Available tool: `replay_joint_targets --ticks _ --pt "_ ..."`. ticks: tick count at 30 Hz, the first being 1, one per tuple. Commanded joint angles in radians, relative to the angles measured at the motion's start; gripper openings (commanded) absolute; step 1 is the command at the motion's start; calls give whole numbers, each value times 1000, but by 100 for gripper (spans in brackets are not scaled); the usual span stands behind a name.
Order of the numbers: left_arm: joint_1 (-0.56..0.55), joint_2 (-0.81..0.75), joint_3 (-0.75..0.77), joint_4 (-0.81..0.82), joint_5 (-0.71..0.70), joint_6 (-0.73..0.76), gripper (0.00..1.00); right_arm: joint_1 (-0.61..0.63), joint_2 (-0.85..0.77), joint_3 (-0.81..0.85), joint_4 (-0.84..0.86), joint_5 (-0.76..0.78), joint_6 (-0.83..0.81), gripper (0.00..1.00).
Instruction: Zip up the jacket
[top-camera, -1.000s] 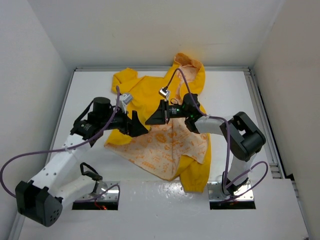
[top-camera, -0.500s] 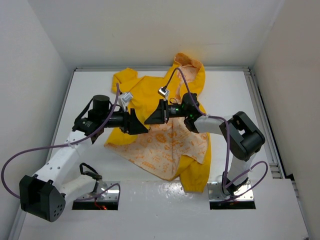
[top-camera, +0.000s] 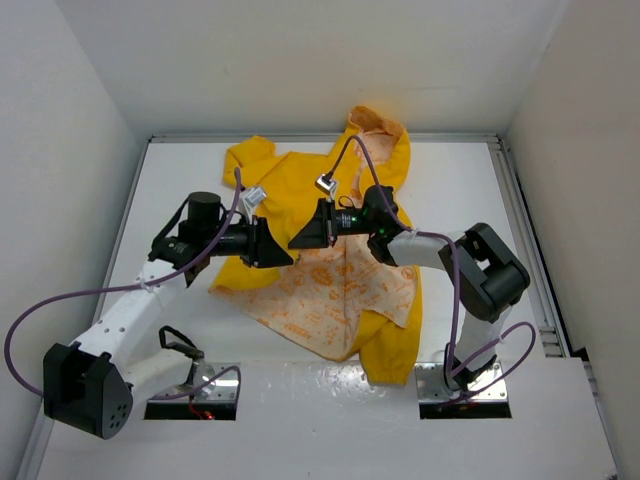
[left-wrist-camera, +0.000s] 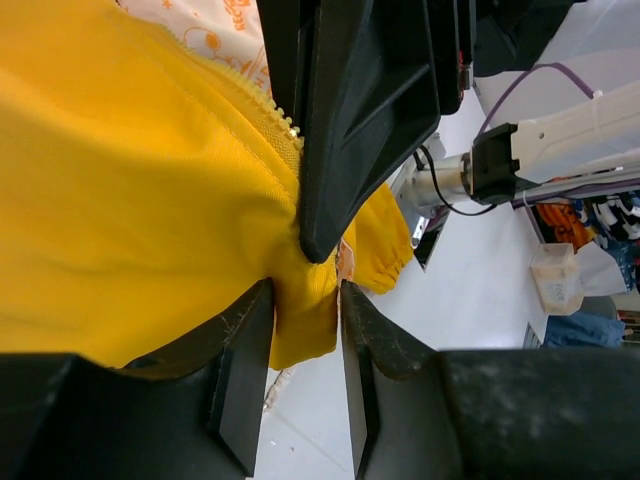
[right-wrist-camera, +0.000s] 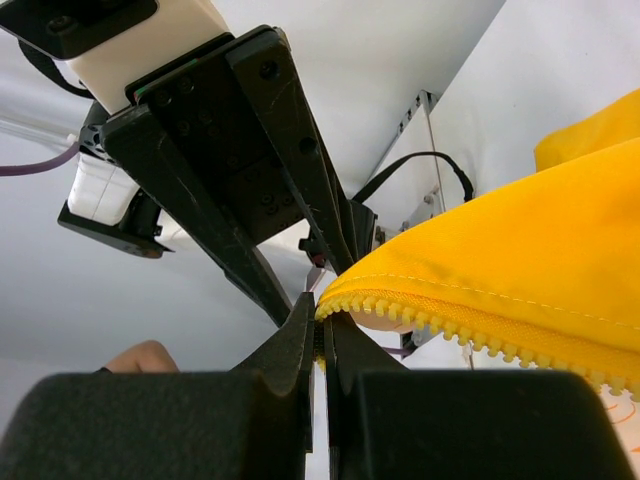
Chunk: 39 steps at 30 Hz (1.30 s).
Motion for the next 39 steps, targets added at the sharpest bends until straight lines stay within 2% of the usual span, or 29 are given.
replay_joint_targets --ticks 1,11,19,23,27,29,31,34,35,36,39 --pt "10 -9 -7 46 42 -6 38 8 -6 45 64 0 -29 0" --pt "10 0 -7 74 52 -6 39 26 4 59 51 -2 -35 0" --pt "19 9 -16 83 52 -6 25 36 6 59 50 -3 -37 0" --pt "19 9 -25 83 52 -6 22 34 9 66 44 -3 -37 0" --pt "19 18 -25 83 52 -6 10 39 9 77 44 -6 -42 0" --pt "19 18 -25 92 52 -6 0 42 11 75 37 -3 -42 0" --pt "19 9 -46 117 62 -6 0 40 3 72 27 -5 -52 0" --pt "39 -26 -108 245 171 -63 0 34 -14 60 -25 -15 -86 18" --pt "59 -37 -128 288 212 -86 0 31 -19 56 -39 -20 -106 33" --pt "59 -46 -146 359 249 -106 0 17 -43 45 -54 -23 -114 39" --pt "82 -70 -185 388 249 -132 0 -41 -96 11 -165 -41 -183 49"
